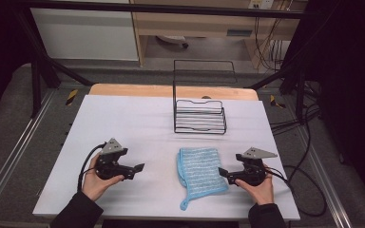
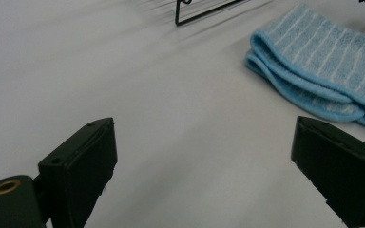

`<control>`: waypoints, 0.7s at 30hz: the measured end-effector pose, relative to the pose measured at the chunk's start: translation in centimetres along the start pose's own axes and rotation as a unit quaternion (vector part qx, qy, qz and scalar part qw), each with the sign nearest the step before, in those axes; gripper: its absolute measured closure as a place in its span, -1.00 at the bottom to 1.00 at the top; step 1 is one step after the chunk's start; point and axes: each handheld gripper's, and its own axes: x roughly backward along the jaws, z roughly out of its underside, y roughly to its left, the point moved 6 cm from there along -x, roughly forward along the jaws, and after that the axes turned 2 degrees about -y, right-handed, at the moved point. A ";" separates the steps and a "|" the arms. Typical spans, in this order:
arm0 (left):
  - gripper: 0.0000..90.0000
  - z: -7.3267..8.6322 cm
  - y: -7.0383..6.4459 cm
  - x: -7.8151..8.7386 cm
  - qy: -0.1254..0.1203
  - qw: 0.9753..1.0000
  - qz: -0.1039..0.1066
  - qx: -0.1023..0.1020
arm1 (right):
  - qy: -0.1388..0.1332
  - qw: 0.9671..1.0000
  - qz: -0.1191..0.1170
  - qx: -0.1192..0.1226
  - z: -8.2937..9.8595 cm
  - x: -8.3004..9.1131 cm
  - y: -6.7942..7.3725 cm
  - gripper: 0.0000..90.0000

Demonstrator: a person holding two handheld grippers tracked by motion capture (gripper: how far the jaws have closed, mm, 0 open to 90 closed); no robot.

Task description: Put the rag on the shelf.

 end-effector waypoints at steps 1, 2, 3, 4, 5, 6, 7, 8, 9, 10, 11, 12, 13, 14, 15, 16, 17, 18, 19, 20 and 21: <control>-0.81 -0.4 -0.2 -0.2 -0.001 1.000 0.000 0.001 | -0.002 1.000 0.000 0.000 0.0 0.0 0.0 -0.90; -0.81 -0.8 -0.4 -0.5 -0.001 1.000 -0.001 0.003 | -0.004 1.000 -0.001 -0.001 -0.1 0.1 0.0 -0.90; -0.80 -1.2 -0.6 -0.8 -0.002 1.000 -0.001 0.002 | -0.005 1.000 -0.001 -0.002 -0.1 0.1 0.0 -0.90; -0.80 -1.6 -0.8 -1.1 -0.003 1.000 -0.001 0.003 | -0.006 1.000 -0.002 -0.003 -0.1 0.2 0.1 -0.91; -0.80 -2.0 -1.0 -1.5 -0.003 1.000 -0.001 0.004 | -0.007 1.000 -0.001 -0.002 -0.1 0.2 0.1 -0.91; -0.80 -2.5 -1.3 -1.9 -0.004 1.000 -0.001 0.005 | -0.007 1.000 -0.001 -0.003 -0.1 0.3 0.1 -0.91; -0.80 -2.8 -1.5 -2.2 -0.005 1.000 -0.001 0.006 | -0.007 1.000 -0.001 -0.001 -0.1 0.4 0.1 -0.91; -0.80 -3.2 -1.7 -2.5 -0.004 1.000 0.001 0.005 | -0.008 1.000 -0.001 0.001 -0.1 0.4 0.0 -0.91; -0.80 -3.5 -1.9 -2.8 -0.004 1.000 0.002 0.006 | -0.009 1.000 -0.001 0.001 -0.1 0.4 0.0 -0.91; -0.79 -3.9 -2.1 -3.2 -0.006 1.000 0.003 0.009 | -0.008 1.000 -0.001 0.002 -0.1 0.4 0.0 -0.91; -0.79 -4.2 -2.3 -3.5 -0.007 1.000 0.006 0.011 | -0.008 1.000 -0.002 0.002 -0.1 0.4 0.1 -0.91; -0.78 -4.5 -2.6 -3.9 -0.008 1.000 0.008 0.015 | -0.008 1.000 -0.002 0.002 -0.1 0.4 0.1 -0.91; -0.77 -4.7 -2.8 -4.2 -0.009 1.000 0.009 0.017 | -0.008 1.000 -0.002 0.000 -0.1 0.5 0.1 -0.91; -0.77 -5.0 -3.1 -4.7 -0.008 1.000 0.007 0.018 | -0.008 1.000 -0.002 0.001 -0.1 0.4 0.1 -0.91; -0.76 -5.1 -3.2 -5.0 -0.006 1.000 0.005 0.018 | -0.007 1.000 -0.002 0.001 0.0 0.4 0.1 -0.91; -0.76 -5.2 -3.4 -5.4 -0.004 1.000 0.005 0.020 | -0.007 1.000 -0.002 0.003 0.0 0.4 0.1 -0.91; -0.75 -5.3 -3.5 -5.8 0.000 1.000 0.007 0.023 | -0.006 1.000 -0.002 0.002 0.0 0.4 0.1 -0.91; -0.74 -5.4 -3.6 -6.3 0.000 1.000 0.009 0.029 | -0.005 1.000 -0.002 0.001 0.0 0.4 0.2 -0.91; -0.73 -5.5 -3.7 -6.7 0.003 0.999 0.007 0.033 | -0.005 1.000 -0.003 0.002 0.0 0.3 0.2 -0.91; -0.70 -5.5 -3.7 -7.1 0.006 0.999 0.005 0.034 | -0.005 1.000 -0.003 0.002 0.1 0.3 0.2 -0.91; -0.68 -5.5 -3.8 -7.6 0.008 0.999 0.001 0.036 | -0.005 1.000 -0.003 0.004 0.1 0.3 0.2 -0.91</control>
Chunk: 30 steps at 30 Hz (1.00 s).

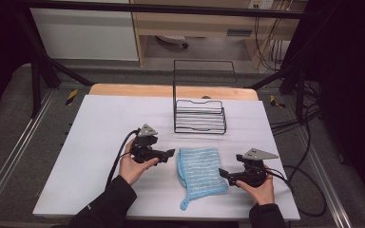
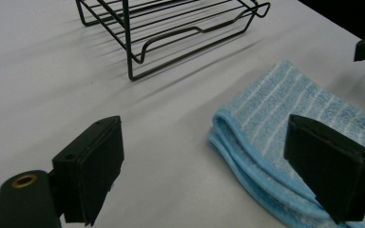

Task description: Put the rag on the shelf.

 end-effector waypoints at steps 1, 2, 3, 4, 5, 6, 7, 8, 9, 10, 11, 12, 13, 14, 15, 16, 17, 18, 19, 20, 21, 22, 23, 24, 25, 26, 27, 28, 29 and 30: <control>-0.67 0.0 0.0 -0.5 0.003 1.000 -0.002 0.002 | 0.000 1.000 0.000 0.001 0.0 0.0 0.0 -0.91; -0.65 0.0 -0.1 -1.0 0.005 1.000 -0.007 0.005 | 0.002 1.000 0.000 0.001 0.0 0.0 0.0 -0.91; -0.63 0.1 -0.1 -1.4 0.009 1.000 -0.009 0.006 | 0.002 1.000 0.000 0.001 0.1 0.0 0.0 -0.90; -0.60 0.2 -0.2 -1.9 0.012 1.000 -0.006 0.010 | 0.003 1.000 0.000 0.000 0.1 0.0 0.0 -0.90; -0.57 0.3 -0.4 -2.4 0.015 1.000 -0.002 0.016 | 0.003 1.000 -0.001 0.001 0.1 -0.1 0.1 -0.90; -0.53 0.3 -0.5 -2.7 0.017 1.000 0.001 0.019 | 0.004 1.000 -0.002 0.001 0.1 -0.1 0.1 -0.90; -0.50 0.4 -0.7 -3.1 0.021 1.000 0.002 0.022 | 0.005 1.000 -0.001 0.000 0.1 -0.1 0.1 -0.90; -0.47 0.5 -0.8 -3.4 0.023 0.999 0.003 0.022 | 0.006 1.000 -0.002 0.002 0.2 -0.2 0.1 -0.90; -0.42 0.6 -0.9 -3.8 0.025 0.999 0.003 0.024 | 0.007 1.000 -0.001 0.002 0.2 -0.2 0.1 -0.89; -0.38 0.7 -1.1 -4.1 0.028 0.999 0.004 0.026 | 0.009 1.000 -0.001 0.003 0.2 -0.2 0.1 -0.89; -0.33 0.8 -1.2 -4.4 0.031 0.999 0.003 0.026 | 0.009 1.000 -0.002 0.001 0.2 -0.2 0.1 -0.89; -0.29 0.9 -1.2 -4.7 0.034 0.999 0.004 0.026 | 0.011 1.000 -0.002 0.001 0.3 -0.2 0.1 -0.89; -0.24 1.0 -1.3 -4.9 0.039 0.999 0.005 0.027 | 0.011 1.000 -0.002 0.001 0.3 -0.2 0.1 -0.89; -0.18 1.1 -1.3 -5.2 0.044 0.999 0.006 0.028 | 0.011 1.000 -0.002 0.001 0.3 -0.3 0.1 -0.89; -0.13 1.3 -1.3 -5.4 0.049 0.998 0.005 0.028 | 0.012 1.000 -0.002 0.001 0.3 -0.3 0.1 -0.89; -0.08 1.4 -1.4 -5.5 0.052 0.998 0.005 0.029 | 0.012 1.000 -0.002 -0.001 0.3 -0.3 0.1 -0.88; -0.05 1.5 -1.4 -5.7 0.056 0.998 0.006 0.029 | 0.012 1.000 -0.002 -0.001 0.3 -0.3 0.1 -0.88; 0.00 1.6 -1.4 -5.8 0.060 0.998 0.006 0.027 | 0.013 1.000 -0.002 -0.001 0.2 -0.3 0.1 -0.88; 0.05 1.7 -1.4 -5.9 0.063 0.998 0.006 0.028 | 0.013 1.000 -0.003 -0.001 0.2 -0.3 0.1 -0.88; 0.08 1.8 -1.5 -6.0 0.066 0.997 0.007 0.027 | 0.013 1.000 -0.003 -0.001 0.3 -0.3 0.1 -0.88; 0.12 1.9 -1.6 -6.0 0.069 0.997 0.007 0.026 | 0.015 1.000 -0.004 -0.002 0.3 -0.3 0.1 -0.88; 0.15 2.0 -1.6 -6.1 0.070 0.997 0.007 0.026 | 0.016 1.000 -0.004 -0.002 0.3 -0.3 0.1 -0.88; 0.17 2.1 -1.7 -6.1 0.071 0.997 0.008 0.027 | 0.015 1.000 -0.004 -0.001 0.2 -0.4 0.1 -0.87; 0.19 2.2 -1.7 -6.2 0.073 0.997 0.008 0.030 | 0.016 1.000 -0.005 -0.001 0.2 -0.4 0.0 -0.87; 0.21 2.3 -1.7 -6.2 0.074 0.997 0.011 0.030 | 0.017 1.000 -0.006 -0.002 0.2 -0.4 0.0 -0.87; 0.23 2.3 -1.8 -6.3 0.076 0.997 0.011 0.031 | 0.016 1.000 -0.006 -0.003 0.2 -0.4 0.0 -0.86; 0.25 2.4 -1.8 -6.3 0.076 0.997 0.012 0.032 | 0.017 1.000 -0.006 -0.007 0.1 -0.5 0.0 -0.86; 0.28 2.4 -1.8 -6.3 0.078 0.996 0.014 0.033 | 0.016 1.000 -0.006 -0.008 0.1 -0.5 0.0 -0.85; 0.31 2.4 -1.9 -6.3 0.078 0.996 0.015 0.036 | 0.014 1.000 -0.008 -0.009 0.0 -0.5 -0.1 -0.85; 0.35 2.4 -1.9 -6.3 0.079 0.996 0.017 0.036 | 0.013 1.000 -0.008 -0.013 -0.1 -0.6 -0.1 -0.85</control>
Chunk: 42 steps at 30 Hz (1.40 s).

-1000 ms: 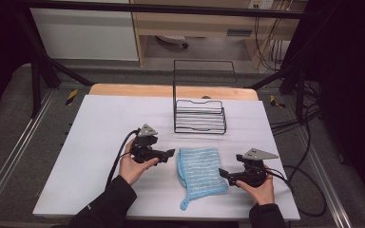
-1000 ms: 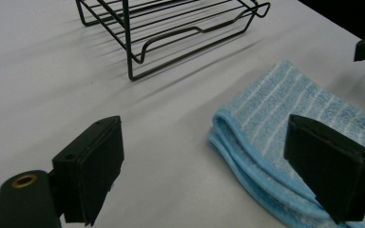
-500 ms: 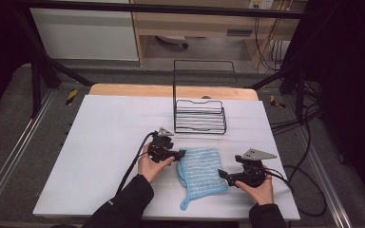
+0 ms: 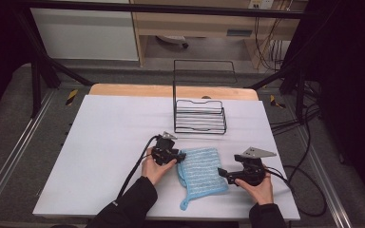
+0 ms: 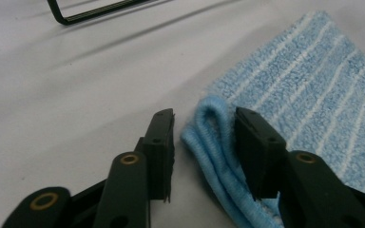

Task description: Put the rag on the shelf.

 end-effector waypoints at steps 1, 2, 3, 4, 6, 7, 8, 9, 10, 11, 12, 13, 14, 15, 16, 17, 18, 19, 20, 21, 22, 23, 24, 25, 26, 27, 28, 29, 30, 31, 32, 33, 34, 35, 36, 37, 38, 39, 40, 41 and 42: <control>0.39 0.0 0.0 0.0 0.001 1.000 0.002 0.003 | -0.001 1.000 -0.001 -0.001 -0.1 0.0 -0.1 -0.84; 0.40 0.0 0.0 -0.1 0.001 1.000 0.000 0.003 | -0.002 1.000 -0.001 -0.004 -0.2 -0.1 -0.1 -0.84; 0.40 0.0 -0.1 -0.1 -0.001 1.000 0.000 0.005 | -0.003 1.000 -0.001 -0.007 -0.3 -0.1 -0.1 -0.84; 0.41 0.0 -0.1 -0.1 0.002 1.000 0.002 0.004 | -0.002 1.000 -0.001 -0.008 -0.5 -0.2 -0.2 -0.83; 0.44 0.0 -0.1 -0.1 0.002 1.000 0.002 0.007 | -0.001 1.000 0.003 -0.007 -0.8 -0.4 -0.4 -0.82; 0.46 0.0 -0.1 -0.1 0.000 1.000 0.002 0.010 | 0.002 1.000 0.006 -0.003 -1.1 -0.6 -0.5 -0.82; 0.48 0.0 -0.2 0.0 0.003 1.000 0.001 0.008 | 0.002 1.000 0.007 0.000 -1.3 -0.8 -0.6 -0.82; 0.51 0.0 -0.2 0.0 0.001 1.000 0.001 0.008 | 0.004 1.000 0.008 0.001 -1.5 -0.9 -0.6 -0.82; 0.54 0.0 -0.3 0.0 0.002 1.000 0.000 0.007 | 0.006 1.000 0.010 0.000 -1.8 -1.1 -0.7 -0.81; 0.57 0.0 -0.3 0.0 0.002 1.000 -0.002 0.006 | 0.006 1.000 0.011 0.004 -2.0 -1.4 -0.8 -0.81; 0.60 0.0 -0.4 0.0 0.001 1.000 -0.001 0.007 | 0.009 1.000 0.012 0.000 -2.3 -1.7 -0.9 -0.81; 0.63 0.0 -0.4 0.0 -0.002 1.000 -0.003 0.009 | 0.011 1.000 0.014 -0.002 -2.5 -2.0 -1.0 -0.80; 0.64 0.0 -0.4 0.0 -0.002 1.000 -0.003 0.009 | 0.013 1.000 0.016 -0.007 -2.7 -2.4 -1.1 -0.79; 0.65 0.0 -0.4 0.0 -0.001 1.000 -0.003 0.008 | 0.014 1.000 0.018 -0.009 -2.8 -2.7 -1.2 -0.79; 0.66 0.1 -0.4 0.0 -0.002 1.000 -0.001 0.011 | 0.015 1.000 0.016 -0.012 -2.9 -3.1 -1.3 -0.78; 0.66 0.1 -0.3 -0.1 -0.006 1.000 -0.001 0.016 | 0.018 1.000 0.016 -0.017 -3.0 -3.4 -1.4 -0.78; 0.67 0.1 -0.3 -0.1 -0.006 1.000 -0.001 0.017 | 0.022 0.999 0.015 -0.020 -3.0 -3.9 -1.5 -0.76; 0.67 0.1 -0.3 -0.1 -0.004 1.000 -0.001 0.016 | 0.024 0.999 0.016 -0.020 -3.1 -4.1 -1.6 -0.72; 0.67 0.2 -0.3 -0.1 -0.004 1.000 -0.002 0.015 | 0.027 0.999 0.017 -0.018 -3.1 -4.4 -1.8 -0.66; 0.67 0.2 -0.3 -0.1 -0.006 1.000 -0.003 0.016 | 0.030 0.999 0.020 -0.018 -3.1 -4.7 -2.0 -0.60; 0.67 0.2 -0.4 -0.1 -0.005 1.000 -0.004 0.015 | 0.030 0.999 0.021 -0.017 -3.1 -4.9 -2.1 -0.51; 0.67 0.2 -0.4 -0.1 -0.003 1.000 -0.005 0.012 | 0.031 0.999 0.023 -0.015 -3.1 -5.1 -2.2 -0.42; 0.67 0.2 -0.4 -0.1 -0.004 1.000 -0.006 0.010 | 0.032 0.999 0.025 -0.012 -3.0 -5.3 -2.3 -0.35; 0.67 0.2 -0.4 -0.2 -0.005 1.000 -0.007 0.010 | 0.032 0.999 0.026 -0.012 -3.0 -5.4 -2.4 -0.27; 0.67 0.2 -0.4 -0.2 -0.003 1.000 -0.008 0.007 | 0.035 0.999 0.026 -0.011 -2.9 -5.5 -2.5 -0.17; 0.67 0.2 -0.4 -0.2 -0.004 1.000 -0.009 0.007 | 0.038 0.999 0.025 -0.014 -2.9 -5.6 -2.5 -0.12; 0.67 0.3 -0.5 -0.2 -0.004 1.000 -0.010 0.004 | 0.042 0.999 0.021 -0.016 -2.8 -5.7 -2.4 -0.06; 0.67 0.3 -0.5 -0.2 -0.005 1.000 -0.011 0.002 | 0.046 0.999 0.017 -0.020 -2.7 -5.8 -2.4 0.01; 0.67 0.3 -0.6 -0.2 -0.006 1.000 -0.012 0.001 | 0.047 0.998 0.017 -0.023 -2.6 -5.8 -2.4 0.05; 0.67 0.3 -0.6 -0.2 -0.006 1.000 -0.014 -0.001 | 0.049 0.998 0.017 -0.025 -2.6 -5.8 -2.5 0.10; 0.67 0.3 -0.6 -0.2 -0.007 1.000 -0.015 -0.003 | 0.053 0.998 0.015 -0.029 -2.5 -5.9 -2.5 0.15; 0.67 0.3 -0.6 -0.2 -0.008 1.000 -0.015 -0.004 | 0.056 0.998 0.014 -0.032 -2.4 -5.9 -2.6 0.19; 0.67 0.3 -0.6 -0.2 -0.008 1.000 -0.014 -0.006 | 0.059 0.998 0.012 -0.036 -2.3 -5.9 -2.6 0.23; 0.67 0.3 -0.6 -0.3 -0.009 1.000 -0.014 -0.006 | 0.061 0.997 0.010 -0.039 -2.2 -5.9 -2.6 0.26; 0.67 0.3 -0.6 -0.3 -0.010 1.000 -0.013 -0.006 | 0.065 0.997 0.008 -0.038 -2.1 -6.0 -2.6 0.30; 0.67 0.3 -0.6 -0.3 -0.010 1.000 -0.012 -0.006 | 0.066 0.997 0.007 -0.038 -2.0 -6.0 -2.5 0.33; 0.67 0.3 -0.6 -0.3 -0.010 1.000 -0.011 -0.006 | 0.065 0.997 0.005 -0.040 -2.0 -6.1 -2.4 0.36; 0.67 0.3 -0.5 -0.3 -0.010 1.000 -0.010 -0.007 | 0.067 0.997 0.004 -0.038 -1.9 -6.2 -2.4 0.40; 0.67 0.3 -0.5 -0.3 -0.011 1.000 -0.010 -0.007 | 0.069 0.997 0.002 -0.041 -1.9 -6.3 -2.3 0.44; 0.67 0.3 -0.5 -0.3 -0.011 1.000 -0.010 -0.007 | 0.070 0.997 0.001 -0.037 -1.8 -6.3 -2.3 0.47; 0.67 0.3 -0.5 -0.3 -0.011 1.000 -0.010 -0.007 | 0.070 0.997 -0.002 -0.039 -1.8 -6.4 -2.2 0.52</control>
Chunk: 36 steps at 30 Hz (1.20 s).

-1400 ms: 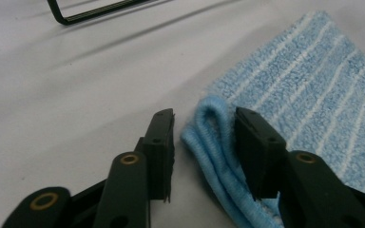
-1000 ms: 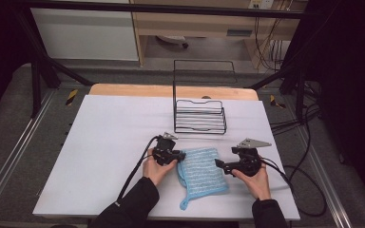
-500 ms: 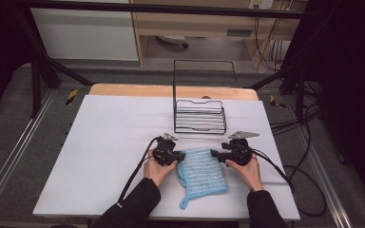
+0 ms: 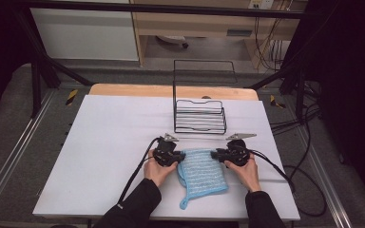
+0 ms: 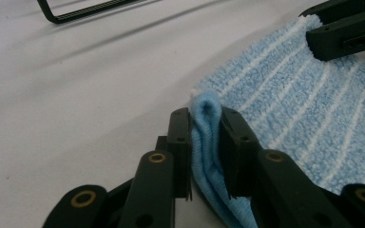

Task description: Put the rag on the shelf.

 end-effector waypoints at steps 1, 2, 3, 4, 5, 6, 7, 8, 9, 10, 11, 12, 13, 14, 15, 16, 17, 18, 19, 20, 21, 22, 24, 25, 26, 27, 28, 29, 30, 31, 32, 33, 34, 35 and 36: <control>0.67 0.0 0.0 0.0 0.000 1.000 0.000 0.000 | 0.001 1.000 -0.002 0.001 0.0 -0.1 0.0 0.55; 0.67 0.0 0.0 0.0 0.000 1.000 0.001 0.001 | 0.002 1.000 -0.004 -0.002 0.0 -0.1 0.1 0.58; 0.67 0.0 0.0 0.0 0.002 1.000 0.003 0.001 | 0.004 1.000 -0.006 -0.003 0.1 -0.1 0.2 0.61; 0.67 0.0 0.1 0.0 0.002 1.000 0.005 0.001 | 0.004 1.000 -0.006 0.001 0.1 -0.1 0.2 0.63; 0.67 0.0 0.1 0.0 0.002 1.000 0.005 0.000 | 0.005 1.000 -0.007 0.000 0.1 -0.1 0.2 0.65; 0.68 0.0 0.1 0.0 0.000 1.000 0.007 0.003 | 0.006 1.000 -0.008 -0.002 0.1 -0.1 0.2 0.67; 0.68 0.0 0.1 0.0 0.000 1.000 0.007 0.005 | 0.007 1.000 -0.010 -0.004 0.1 -0.1 0.2 0.69; 0.69 0.0 0.1 0.1 0.001 1.000 0.009 0.004 | 0.009 1.000 -0.010 -0.008 0.1 -0.1 0.3 0.71; 0.69 0.0 0.1 0.0 -0.001 1.000 0.011 0.009 | 0.010 1.000 -0.012 -0.010 0.1 -0.1 0.3 0.73; 0.70 0.0 0.2 0.1 -0.001 1.000 0.013 0.009 | 0.010 1.000 -0.012 -0.011 0.0 -0.1 0.3 0.75; 0.70 0.0 0.2 0.1 -0.002 1.000 0.017 0.012 | 0.010 1.000 -0.012 -0.012 0.0 0.0 0.3 0.76; 0.71 0.0 0.3 0.1 -0.004 1.000 0.018 0.017 | 0.009 1.000 -0.011 -0.011 0.0 0.0 0.3 0.77; 0.72 0.0 0.3 0.1 -0.006 1.000 0.021 0.020 | 0.009 1.000 -0.011 -0.010 0.0 0.0 0.3 0.78; 0.72 0.0 0.3 0.2 -0.006 1.000 0.023 0.020 | 0.009 1.000 -0.011 -0.009 -0.1 0.1 0.4 0.78; 0.73 -0.1 0.3 0.3 -0.007 0.999 0.024 0.022 | 0.009 1.000 -0.010 -0.009 -0.1 0.2 0.4 0.79; 0.74 -0.1 0.3 0.4 -0.010 0.999 0.026 0.021 | 0.007 1.000 -0.010 -0.009 -0.1 0.2 0.5 0.79; 0.74 -0.1 0.3 0.5 -0.011 0.999 0.026 0.020 | 0.007 1.000 -0.010 -0.010 -0.2 0.4 0.5 0.79; 0.74 -0.1 0.2 0.6 -0.014 0.999 0.027 0.020 | 0.005 1.000 -0.010 -0.010 -0.2 0.5 0.6 0.79; 0.75 -0.2 0.2 0.7 -0.018 0.999 0.029 0.020 | 0.003 1.000 -0.009 -0.009 -0.3 0.6 0.6 0.80; 0.75 -0.2 0.2 0.8 -0.021 0.999 0.029 0.020 | 0.000 1.000 -0.010 -0.011 -0.4 0.8 0.7 0.80; 0.75 -0.2 0.1 1.0 -0.026 0.999 0.031 0.021 | -0.003 1.000 -0.009 -0.009 -0.5 1.0 0.7 0.80; 0.75 -0.3 0.1 1.1 -0.028 0.999 0.032 0.020 | -0.006 1.000 -0.008 -0.009 -0.6 1.2 0.8 0.80; 0.75 -0.4 0.0 1.3 -0.033 0.999 0.033 0.018 | -0.012 1.000 -0.009 -0.008 -0.7 1.5 1.0 0.80; 0.75 -0.4 -0.1 1.5 -0.037 0.999 0.033 0.017 | -0.015 1.000 -0.007 -0.006 -0.8 1.7 1.1 0.80; 0.75 -0.5 -0.1 1.6 -0.039 0.999 0.033 0.015 | -0.019 1.000 -0.007 -0.004 -0.9 1.8 1.2 0.80; 0.75 -0.5 -0.2 1.8 -0.042 0.998 0.033 0.014 | -0.020 1.000 -0.006 -0.002 -0.9 2.0 1.3 0.80; 0.75 -0.6 -0.3 1.9 -0.045 0.998 0.034 0.013 | -0.023 1.000 -0.007 -0.006 -1.0 2.1 1.4 0.80; 0.75 -0.7 -0.3 2.1 -0.049 0.998 0.035 0.011 | -0.026 1.000 -0.008 -0.003 -1.0 2.3 1.4 0.80; 0.75 -0.7 -0.4 2.3 -0.053 0.998 0.037 0.011 | -0.029 1.000 -0.009 -0.007 -1.1 2.5 1.5 0.80; 0.75 -0.8 -0.5 2.4 -0.055 0.998 0.038 0.009 | -0.032 0.999 -0.009 -0.006 -1.1 2.6 1.6 0.80; 0.75 -0.9 -0.6 2.6 -0.058 0.998 0.038 0.007 | -0.035 0.999 -0.010 -0.005 -1.1 2.8 1.6 0.80; 0.75 -0.9 -0.7 2.7 -0.061 0.997 0.038 0.006 | -0.038 0.999 -0.011 -0.006 -1.2 3.0 1.6 0.80; 0.75 -1.0 -0.8 2.8 -0.064 0.997 0.039 0.005 | -0.041 0.999 -0.011 -0.003 -1.2 3.1 1.6 0.80; 0.75 -1.0 -0.8 2.9 -0.065 0.997 0.038 0.002 | -0.043 0.999 -0.011 -0.005 -1.2 3.2 1.7 0.80; 0.75 -1.0 -0.9 3.0 -0.067 0.997 0.038 0.002 | -0.045 0.999 -0.012 -0.007 -1.3 3.3 1.7 0.80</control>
